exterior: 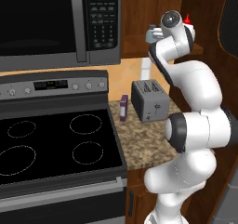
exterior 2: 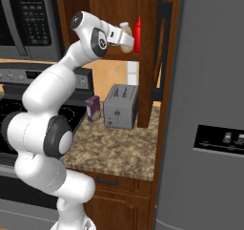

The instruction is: Put the shaker and condiment bottle from the counter next to their counterparts in the cabinet.

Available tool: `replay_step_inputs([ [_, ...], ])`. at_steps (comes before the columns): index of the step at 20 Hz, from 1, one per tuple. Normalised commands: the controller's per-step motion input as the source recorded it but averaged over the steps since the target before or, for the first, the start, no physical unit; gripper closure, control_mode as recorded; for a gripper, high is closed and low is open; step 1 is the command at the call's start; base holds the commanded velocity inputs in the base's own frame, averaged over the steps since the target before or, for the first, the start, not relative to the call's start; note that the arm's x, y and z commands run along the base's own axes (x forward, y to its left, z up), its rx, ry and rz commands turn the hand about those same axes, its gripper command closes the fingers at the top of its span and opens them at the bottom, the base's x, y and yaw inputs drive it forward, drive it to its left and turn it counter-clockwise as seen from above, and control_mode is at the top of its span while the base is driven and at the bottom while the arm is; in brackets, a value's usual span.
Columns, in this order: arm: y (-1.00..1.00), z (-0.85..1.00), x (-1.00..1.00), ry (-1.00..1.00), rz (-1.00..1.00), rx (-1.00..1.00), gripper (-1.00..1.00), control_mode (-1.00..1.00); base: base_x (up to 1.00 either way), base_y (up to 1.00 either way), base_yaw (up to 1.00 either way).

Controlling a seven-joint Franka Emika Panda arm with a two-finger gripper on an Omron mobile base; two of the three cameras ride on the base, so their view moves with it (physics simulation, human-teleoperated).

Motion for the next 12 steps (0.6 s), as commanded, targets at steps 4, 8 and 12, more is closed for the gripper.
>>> replay_step_inputs([
  [4, -0.12, -0.26, 0.08, 0.00, 0.00, 0.00, 1.00, -1.00, 0.00, 0.00, 0.00],
  [8, -0.09, -0.35, 0.04, -0.01, 0.00, 0.00, 1.00, -1.00, 0.00, 0.00, 0.00],
  [12, -0.08, -0.37, 0.06, -0.01, 0.00, 0.00, 1.00, -1.00, 0.00, 0.00, 0.00],
])
